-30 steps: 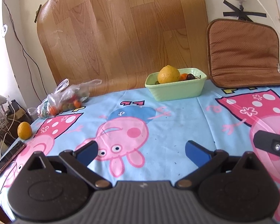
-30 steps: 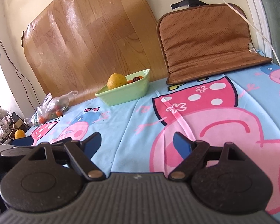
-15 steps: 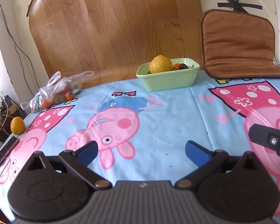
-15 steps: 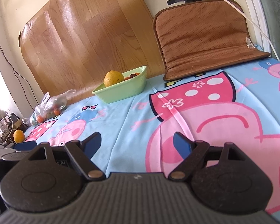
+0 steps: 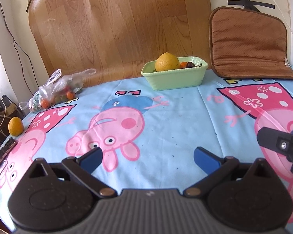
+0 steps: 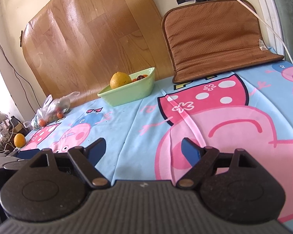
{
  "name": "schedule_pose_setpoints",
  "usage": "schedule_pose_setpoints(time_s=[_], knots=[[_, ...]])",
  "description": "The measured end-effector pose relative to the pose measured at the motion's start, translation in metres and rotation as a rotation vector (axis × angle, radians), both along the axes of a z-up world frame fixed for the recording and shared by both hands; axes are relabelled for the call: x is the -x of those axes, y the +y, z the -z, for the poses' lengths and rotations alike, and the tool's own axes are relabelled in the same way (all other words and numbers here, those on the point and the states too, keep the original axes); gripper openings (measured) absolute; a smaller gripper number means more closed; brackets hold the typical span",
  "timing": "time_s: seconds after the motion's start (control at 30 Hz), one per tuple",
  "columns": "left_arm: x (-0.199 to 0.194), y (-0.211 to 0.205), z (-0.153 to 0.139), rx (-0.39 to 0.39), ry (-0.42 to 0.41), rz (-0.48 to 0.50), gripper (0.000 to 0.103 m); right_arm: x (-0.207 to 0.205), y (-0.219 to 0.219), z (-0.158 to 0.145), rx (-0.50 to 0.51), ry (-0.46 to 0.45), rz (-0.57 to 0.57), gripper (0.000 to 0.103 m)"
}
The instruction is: Organize fruits
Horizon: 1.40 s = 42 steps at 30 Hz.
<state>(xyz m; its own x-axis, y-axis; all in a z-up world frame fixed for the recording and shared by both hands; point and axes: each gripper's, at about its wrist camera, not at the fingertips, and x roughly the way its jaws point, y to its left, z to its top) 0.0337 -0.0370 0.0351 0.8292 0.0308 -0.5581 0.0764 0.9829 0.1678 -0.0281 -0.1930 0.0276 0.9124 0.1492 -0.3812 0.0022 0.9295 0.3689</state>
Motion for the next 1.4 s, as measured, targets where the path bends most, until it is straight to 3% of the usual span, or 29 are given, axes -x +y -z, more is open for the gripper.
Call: schedule_pose_setpoints(time_s=[1.4], knots=[[-0.0045,0.0030,0.0049,0.042,0.076,-0.015,0.103,0.0004,-0.0004,0.0000,0.001,0.002,0.000,0.086]])
